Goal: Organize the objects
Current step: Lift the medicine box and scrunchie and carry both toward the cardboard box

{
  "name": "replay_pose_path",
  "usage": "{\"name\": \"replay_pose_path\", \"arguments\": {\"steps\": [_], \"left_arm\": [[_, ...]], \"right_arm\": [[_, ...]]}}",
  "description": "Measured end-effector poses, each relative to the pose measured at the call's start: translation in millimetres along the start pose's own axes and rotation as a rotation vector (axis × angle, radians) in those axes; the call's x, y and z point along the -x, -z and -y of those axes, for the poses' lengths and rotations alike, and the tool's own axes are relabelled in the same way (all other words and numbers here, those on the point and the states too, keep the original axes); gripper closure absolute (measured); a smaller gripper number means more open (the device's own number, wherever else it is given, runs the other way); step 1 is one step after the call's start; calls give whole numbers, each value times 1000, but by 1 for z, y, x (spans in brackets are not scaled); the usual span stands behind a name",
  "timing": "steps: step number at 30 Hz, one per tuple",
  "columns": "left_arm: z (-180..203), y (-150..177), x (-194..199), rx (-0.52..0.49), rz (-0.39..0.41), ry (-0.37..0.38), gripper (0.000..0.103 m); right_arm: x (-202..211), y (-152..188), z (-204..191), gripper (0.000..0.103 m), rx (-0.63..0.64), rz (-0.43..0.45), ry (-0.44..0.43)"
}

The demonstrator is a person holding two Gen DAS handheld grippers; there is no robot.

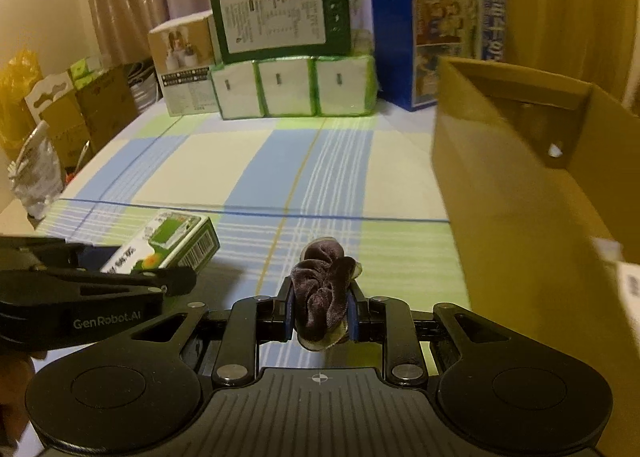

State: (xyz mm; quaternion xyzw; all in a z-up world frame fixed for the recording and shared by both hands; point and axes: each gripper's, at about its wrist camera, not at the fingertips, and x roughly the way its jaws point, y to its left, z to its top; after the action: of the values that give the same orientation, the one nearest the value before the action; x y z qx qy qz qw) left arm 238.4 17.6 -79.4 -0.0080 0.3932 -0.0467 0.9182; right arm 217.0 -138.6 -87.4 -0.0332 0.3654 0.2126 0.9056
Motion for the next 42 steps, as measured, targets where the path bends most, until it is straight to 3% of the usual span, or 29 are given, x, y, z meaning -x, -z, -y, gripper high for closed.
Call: {"name": "replay_pose_path", "arguments": {"steps": [10,19,30,42], "left_arm": [[41,26,102,23,51,2,52],[73,40,172,26,89,7,52],[101,55,208,7,108,20,52],[117,53,223,-14,117,33,52]], "right_arm": [[110,18,4,82,-28,42,9],[183,31,14,82,-39,85,17],[231,43,27,82,-40,129,42],[249,50,40,82,-56,138,52]]}}
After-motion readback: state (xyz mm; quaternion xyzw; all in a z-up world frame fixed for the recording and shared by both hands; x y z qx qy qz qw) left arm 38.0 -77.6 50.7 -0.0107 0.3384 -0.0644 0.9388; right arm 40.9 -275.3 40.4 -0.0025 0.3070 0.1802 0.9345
